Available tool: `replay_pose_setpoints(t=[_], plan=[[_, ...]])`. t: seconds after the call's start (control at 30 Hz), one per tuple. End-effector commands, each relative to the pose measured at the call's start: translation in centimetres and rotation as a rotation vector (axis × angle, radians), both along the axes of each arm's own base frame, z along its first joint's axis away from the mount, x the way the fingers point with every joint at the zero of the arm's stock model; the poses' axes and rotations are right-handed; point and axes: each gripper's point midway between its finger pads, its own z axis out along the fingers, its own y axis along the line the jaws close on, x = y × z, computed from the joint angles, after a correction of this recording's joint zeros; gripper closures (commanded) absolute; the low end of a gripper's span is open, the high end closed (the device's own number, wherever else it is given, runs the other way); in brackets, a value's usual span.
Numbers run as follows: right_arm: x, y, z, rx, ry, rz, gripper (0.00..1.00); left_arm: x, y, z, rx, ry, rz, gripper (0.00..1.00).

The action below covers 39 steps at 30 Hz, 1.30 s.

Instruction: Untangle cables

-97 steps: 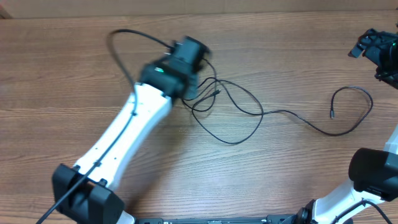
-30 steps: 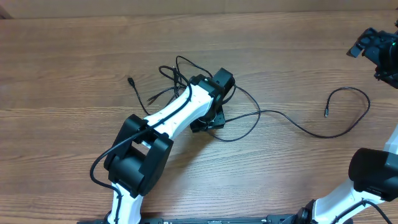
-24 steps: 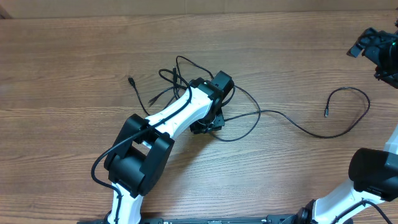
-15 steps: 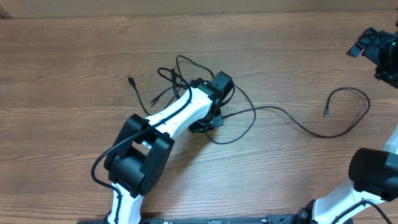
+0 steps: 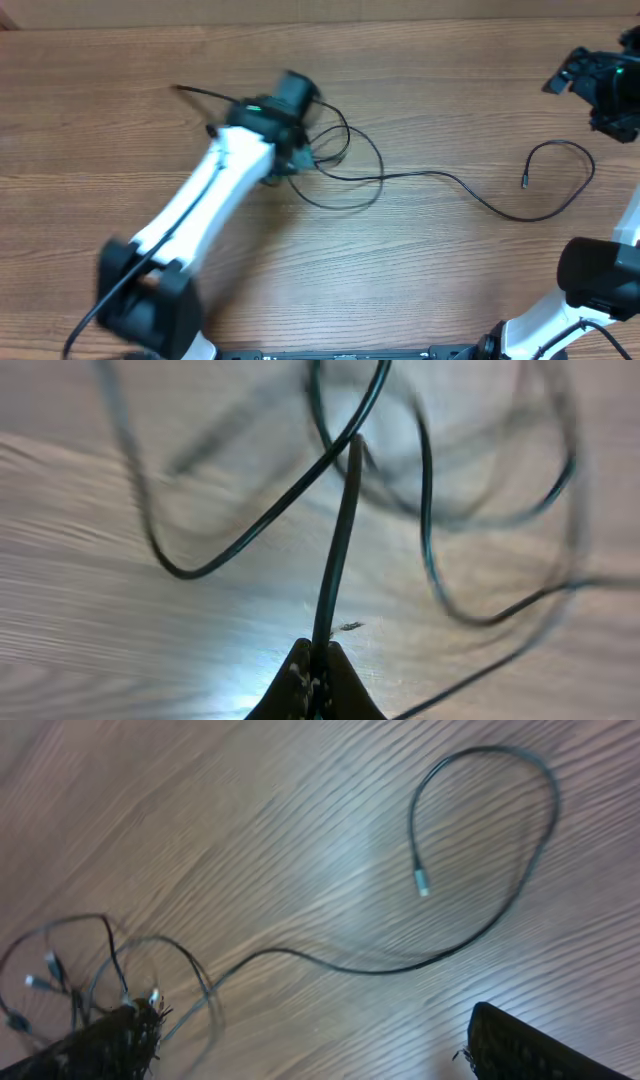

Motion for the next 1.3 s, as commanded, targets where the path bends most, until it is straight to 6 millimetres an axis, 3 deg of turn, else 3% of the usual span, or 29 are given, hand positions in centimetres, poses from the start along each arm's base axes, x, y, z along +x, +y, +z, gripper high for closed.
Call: replay_pose_setpoints(t=[0.0, 0.2, 0.37, 0.47, 0.77, 0.83, 1.07, 1.27], plan=[[0.3, 2.6, -2.3, 0.042, 0.071, 0.045, 0.02, 1.4, 4.8, 3.6, 0.001, -0.1, 0.081, 0.96], [0.1, 6.4, -6.4, 0.084, 0.176, 0.046, 0.0, 2.0, 9.8, 3.7, -0.007, -0.088, 0.213, 0.96], [0.0, 12.3, -9.9, 0.216, 0.218, 0.151, 0.0, 1.8, 12.1, 3.5, 0.055, -0.082, 0.239, 0.96], [-0.1, 15.6, -12.1, 0.285, 0.234, 0.192, 0.0, 1.8, 12.2, 3.5, 0.058, -0.081, 0.241, 0.96], [-2.2, 21.0, -19.2, 0.265, 0.304, 0.155, 0.0, 1.1, 11.0, 2.5, 0.06, -0.042, 0.208, 0.94], [-2.6, 20.9, -20.4, 0.215, 0.309, 0.147, 0.0, 1.0, 10.8, 2.1, 0.064, -0.028, 0.199, 0.94], [-2.4, 16.9, -22.7, -0.024, 0.29, 0.021, 0.0, 0.7, 9.7, 0.5, 0.078, 0.026, 0.167, 0.96], [-1.5, 15.8, -24.7, -0.023, 0.235, -0.13, 0.01, 0.7, 8.6, -0.1, 0.082, 0.041, 0.138, 0.96]])
